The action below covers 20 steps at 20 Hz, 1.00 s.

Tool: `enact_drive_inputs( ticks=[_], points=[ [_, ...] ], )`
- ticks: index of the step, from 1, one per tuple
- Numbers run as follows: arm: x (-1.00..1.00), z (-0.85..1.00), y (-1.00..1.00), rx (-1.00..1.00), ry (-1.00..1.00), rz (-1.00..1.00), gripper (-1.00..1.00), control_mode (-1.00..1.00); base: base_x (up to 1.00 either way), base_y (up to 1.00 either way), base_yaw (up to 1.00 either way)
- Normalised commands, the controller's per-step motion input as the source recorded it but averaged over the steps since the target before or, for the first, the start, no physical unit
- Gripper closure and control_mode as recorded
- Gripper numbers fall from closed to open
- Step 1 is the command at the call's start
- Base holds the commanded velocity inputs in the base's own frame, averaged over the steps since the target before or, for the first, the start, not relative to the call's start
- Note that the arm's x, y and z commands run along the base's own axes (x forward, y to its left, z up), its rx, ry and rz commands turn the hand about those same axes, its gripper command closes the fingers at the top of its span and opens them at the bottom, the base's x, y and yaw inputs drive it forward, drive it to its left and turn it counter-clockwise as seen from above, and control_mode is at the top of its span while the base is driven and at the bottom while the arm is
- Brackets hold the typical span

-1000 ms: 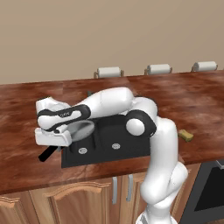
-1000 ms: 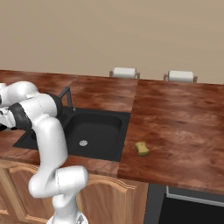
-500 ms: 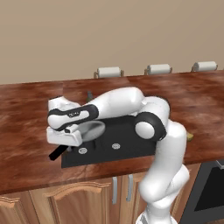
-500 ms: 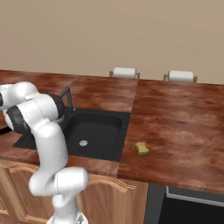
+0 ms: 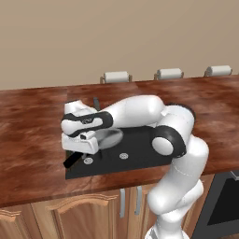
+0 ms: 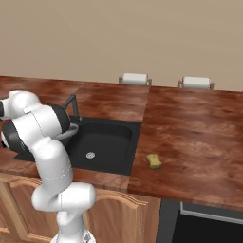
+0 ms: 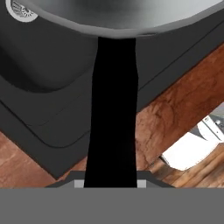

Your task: Pick the pan and sponge and place them into the sink. Then turn on the water.

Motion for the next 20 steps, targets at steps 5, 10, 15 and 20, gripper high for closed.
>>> enact_drive_inputs(
  ticks=[5, 10, 15, 20],
  points=[
    [0.0, 0.06, -0.35, 0.0, 0.0, 0.0, 1.0, -1.0, 0.0, 0.0, 0.0],
    [0.06, 0.04, -0.37, 0.01, 0.0, 0.04, 1.0, -1.0, 0.0, 0.0, 0.0],
    [0.09, 0.04, -0.38, 0.02, 0.0, 0.04, 1.0, -1.0, 0.0, 0.0, 0.0],
    [0.09, 0.04, -0.33, 0.01, 0.0, 0.04, 1.0, -1.0, 0.0, 0.0, 0.0]
  ],
)
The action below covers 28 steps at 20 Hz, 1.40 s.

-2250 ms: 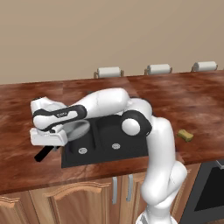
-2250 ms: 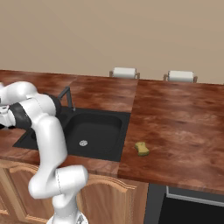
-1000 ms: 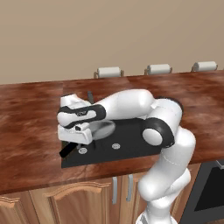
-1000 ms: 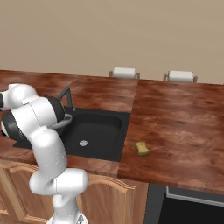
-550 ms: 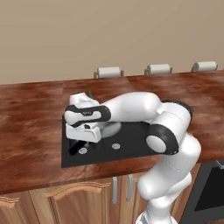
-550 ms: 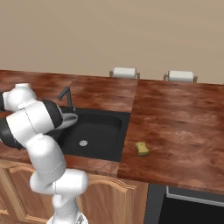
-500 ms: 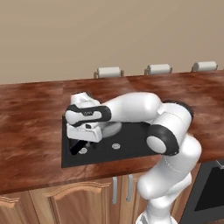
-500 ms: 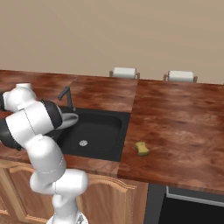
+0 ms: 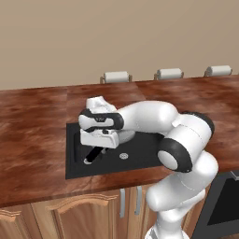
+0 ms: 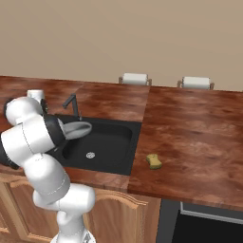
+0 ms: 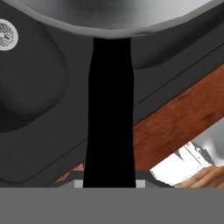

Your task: Pick the pan and sponge and place them into the sink. Then turn on the water.

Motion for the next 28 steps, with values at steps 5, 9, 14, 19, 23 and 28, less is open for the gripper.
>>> enact_drive_inputs(
  ticks=[5, 9, 14, 19, 23, 28],
  points=[
    [0.11, 0.08, -0.33, 0.0, 0.0, 0.05, 1.0, -1.0, 0.0, 0.0, 0.0],
    [0.09, 0.03, -0.29, 0.0, 0.01, 0.06, 1.0, -1.0, 0.0, 0.0, 0.0],
    [0.04, -0.01, -0.26, -0.02, 0.04, 0.07, 1.0, -1.0, 0.0, 0.0, 0.0],
    [0.0, -0.01, -0.24, 0.0, 0.01, 0.13, 1.0, -1.0, 0.0, 0.0, 0.0],
    [0.0, 0.0, -0.24, 0.0, 0.0, 0.14, 1.0, -1.0, 0.0, 0.0, 0.0],
    [0.0, -0.1, -0.27, 0.0, 0.03, 0.12, 1.0, -1.0, 0.0, 0.0, 0.0]
  ],
)
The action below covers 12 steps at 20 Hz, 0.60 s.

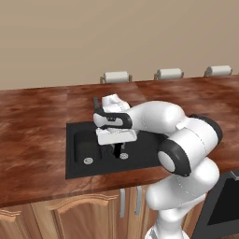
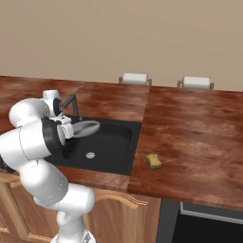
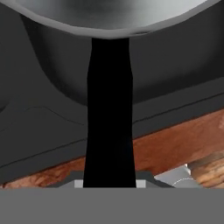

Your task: Pick the pan and sponge and place them into the sink. Then turn on the water.

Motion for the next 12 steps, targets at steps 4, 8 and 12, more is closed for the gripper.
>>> enact_drive_inputs(
  ticks=[4, 8, 12],
  points=[
    [0.07, -0.06, -0.2, 0.04, 0.01, 0.13, 1.0, -1.0, 0.0, 0.0, 0.0],
    [0.21, 0.0, -0.1, 0.04, 0.0, 0.17, 1.0, -1.0, 0.0, 0.0, 0.0],
    [0.28, -0.04, -0.13, 0.03, 0.0, 0.15, 1.0, -1.0, 0.0, 0.0, 0.0]
  ],
)
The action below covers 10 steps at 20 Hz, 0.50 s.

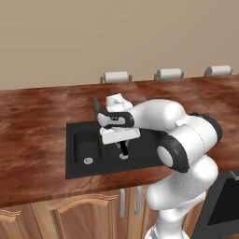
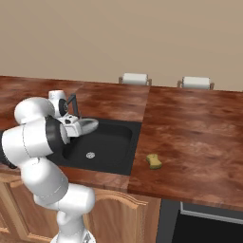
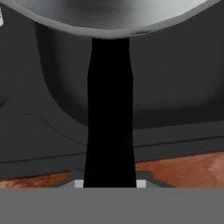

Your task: Pick the pan and sponge and place them into the sink. Then turn on the water.

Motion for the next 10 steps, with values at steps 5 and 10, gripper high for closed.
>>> enact_drive_inputs(
  ticks=[5, 10],
  points=[
    [0.27, -0.07, -0.25, 0.01, 0.01, 0.1, 1.0, -1.0, 0.0, 0.0, 0.0],
    [0.18, -0.08, -0.43, 0.0, 0.02, 0.05, 1.0, -1.0, 0.0, 0.0, 0.0]
  ],
)
